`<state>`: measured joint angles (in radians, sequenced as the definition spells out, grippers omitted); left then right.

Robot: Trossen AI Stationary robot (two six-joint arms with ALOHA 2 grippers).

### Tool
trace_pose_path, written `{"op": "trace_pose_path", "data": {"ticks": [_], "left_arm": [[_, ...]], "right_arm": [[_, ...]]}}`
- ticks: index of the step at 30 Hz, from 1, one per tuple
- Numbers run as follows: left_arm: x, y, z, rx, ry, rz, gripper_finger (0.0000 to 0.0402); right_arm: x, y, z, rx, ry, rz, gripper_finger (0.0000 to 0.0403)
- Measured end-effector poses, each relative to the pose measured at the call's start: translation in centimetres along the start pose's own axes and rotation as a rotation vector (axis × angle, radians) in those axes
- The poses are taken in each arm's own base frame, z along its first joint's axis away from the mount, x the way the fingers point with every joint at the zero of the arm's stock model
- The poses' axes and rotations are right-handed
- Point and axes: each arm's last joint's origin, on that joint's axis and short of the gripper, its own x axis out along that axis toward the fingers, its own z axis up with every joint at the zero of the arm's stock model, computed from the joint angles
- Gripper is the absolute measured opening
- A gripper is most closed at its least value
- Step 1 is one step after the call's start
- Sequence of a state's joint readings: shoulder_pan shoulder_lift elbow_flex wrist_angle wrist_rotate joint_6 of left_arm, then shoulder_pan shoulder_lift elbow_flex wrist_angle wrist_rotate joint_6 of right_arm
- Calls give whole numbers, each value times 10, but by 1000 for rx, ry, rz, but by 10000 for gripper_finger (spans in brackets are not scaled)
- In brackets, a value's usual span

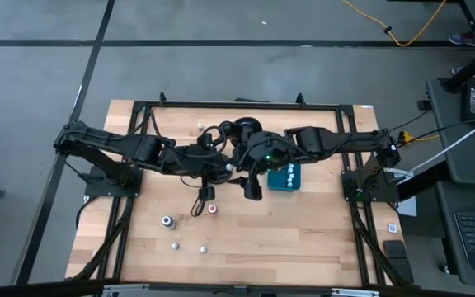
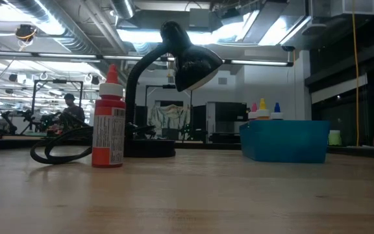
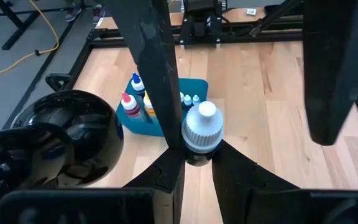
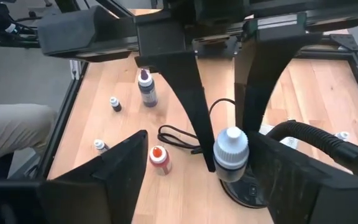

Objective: Pick & Place food coloring
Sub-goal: Put the small brown food coloring bottle into the blue bin

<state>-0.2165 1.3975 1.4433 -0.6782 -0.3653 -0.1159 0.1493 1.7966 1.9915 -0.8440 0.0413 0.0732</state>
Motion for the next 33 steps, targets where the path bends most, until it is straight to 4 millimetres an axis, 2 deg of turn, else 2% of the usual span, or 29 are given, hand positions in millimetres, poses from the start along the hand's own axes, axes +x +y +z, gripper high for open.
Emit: {"op": "trace_pose_path", "data": {"ticks": [11,18,22,26,33], "left_arm": [[0,0,-1,-17,5,-5,64],[0,0,0,-29,3,-9,64],[0,0,0,-33,3,-9,64],[-2,0,-1,-34,12,-39,73],[-12,7,-4,-29,27,40,148]], "right_arm": [[0,-1,0,-9,-2,-26,144],[0,-1,0,-25,-1,-30,84],[0,-2,0,-31,2,-52,65],[0,-2,-1,-27,8,-59,65],[-4,-2,-5,-12,47,-68,60]]}}
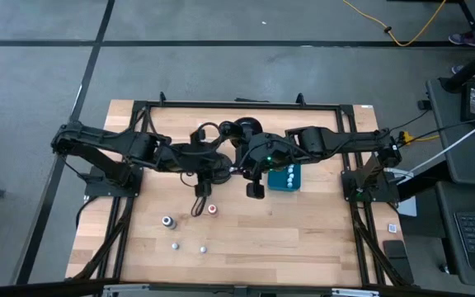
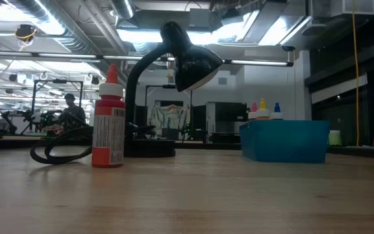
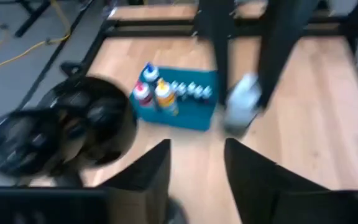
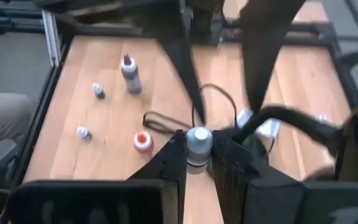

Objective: Pick & Place food coloring
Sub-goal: Put the small brown food coloring bottle into the blue bin

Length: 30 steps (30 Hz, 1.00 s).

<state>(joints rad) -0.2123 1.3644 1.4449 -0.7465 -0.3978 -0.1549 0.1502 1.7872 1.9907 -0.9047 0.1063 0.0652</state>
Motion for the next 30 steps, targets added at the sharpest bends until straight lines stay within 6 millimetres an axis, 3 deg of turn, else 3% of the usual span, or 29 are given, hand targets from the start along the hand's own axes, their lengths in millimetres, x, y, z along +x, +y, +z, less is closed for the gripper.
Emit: {"op": "trace_pose_path", "data": {"ticks": [9,17,22,30], "left_arm": [[-8,14,-9,-16,66,141,257],[-29,32,-12,-45,29,226,269],[-48,40,-17,-64,-15,225,268],[-66,48,-28,-90,-59,224,267]], "right_arm": [[-11,0,-7,90,54,-125,60],[-16,13,-19,141,60,-252,59],[-13,19,-43,145,82,-402,59],[-14,15,-103,267,96,-529,58]]}}
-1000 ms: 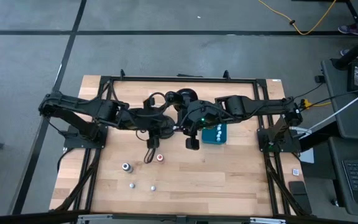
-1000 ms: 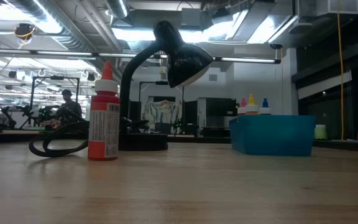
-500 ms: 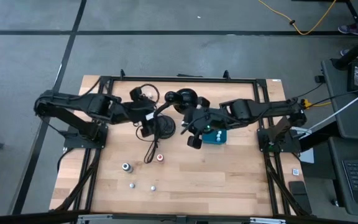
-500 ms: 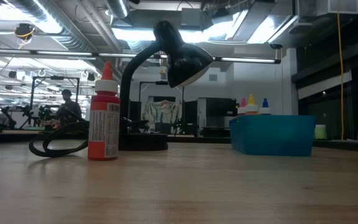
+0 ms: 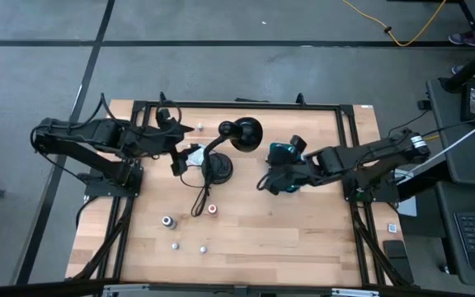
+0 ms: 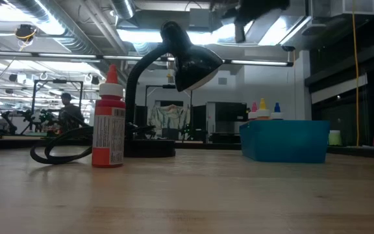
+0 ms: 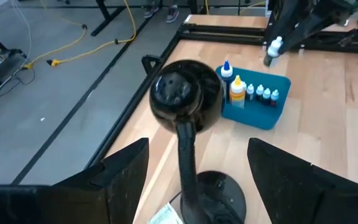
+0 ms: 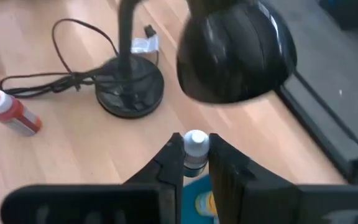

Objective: Pick & Place food coloring
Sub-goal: Put the small brown food coloring bottle into the blue bin

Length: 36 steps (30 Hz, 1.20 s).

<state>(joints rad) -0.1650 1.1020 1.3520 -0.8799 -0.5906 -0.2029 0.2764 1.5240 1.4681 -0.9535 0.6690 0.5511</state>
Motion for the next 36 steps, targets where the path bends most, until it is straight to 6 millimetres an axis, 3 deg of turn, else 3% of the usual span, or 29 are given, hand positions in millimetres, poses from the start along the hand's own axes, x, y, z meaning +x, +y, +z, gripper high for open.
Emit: {"op": "trace_pose_path", "data": {"ticks": [7,17,25,36], "left_arm": [[-6,4,-4,-22,-14,-9,267],[-6,4,-4,-40,-15,-10,267],[-6,4,-4,-55,-15,-11,267],[-6,4,-4,-60,-14,-12,267]], "right_arm": [[4,-17,-45,51,10,114,58],[14,-46,-91,73,69,209,57],[43,-45,-120,51,105,272,57],[62,-46,-147,3,129,286,57]]}}
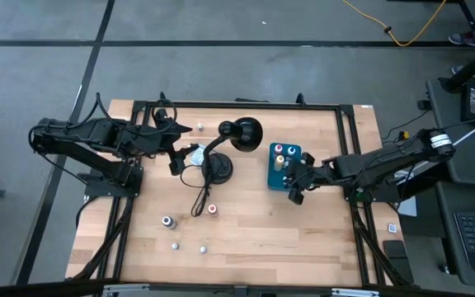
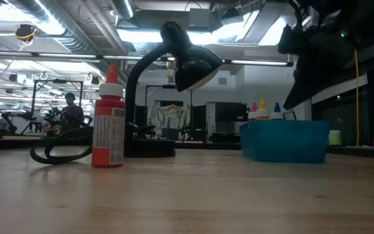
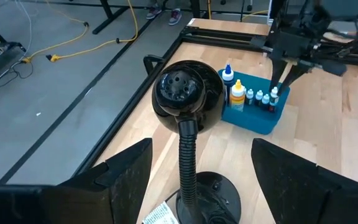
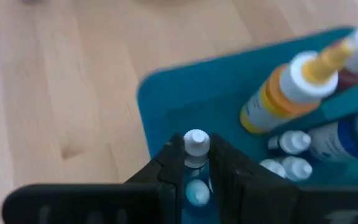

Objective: Pick & Place food coloring
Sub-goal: Put the small brown food coloring bottle into the blue bin

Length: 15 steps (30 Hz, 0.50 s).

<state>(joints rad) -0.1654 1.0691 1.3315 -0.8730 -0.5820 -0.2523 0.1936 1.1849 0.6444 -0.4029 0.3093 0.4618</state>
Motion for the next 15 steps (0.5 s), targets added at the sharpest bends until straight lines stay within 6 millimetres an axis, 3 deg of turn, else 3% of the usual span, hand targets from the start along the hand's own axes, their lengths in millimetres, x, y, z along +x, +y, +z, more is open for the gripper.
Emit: {"op": "trace_pose_path", "data": {"ticks": [15], "left_arm": [[0,0,0,0,0,0,267]], "right_arm": [[29,-4,-15,-43,45,-14,58]]}}
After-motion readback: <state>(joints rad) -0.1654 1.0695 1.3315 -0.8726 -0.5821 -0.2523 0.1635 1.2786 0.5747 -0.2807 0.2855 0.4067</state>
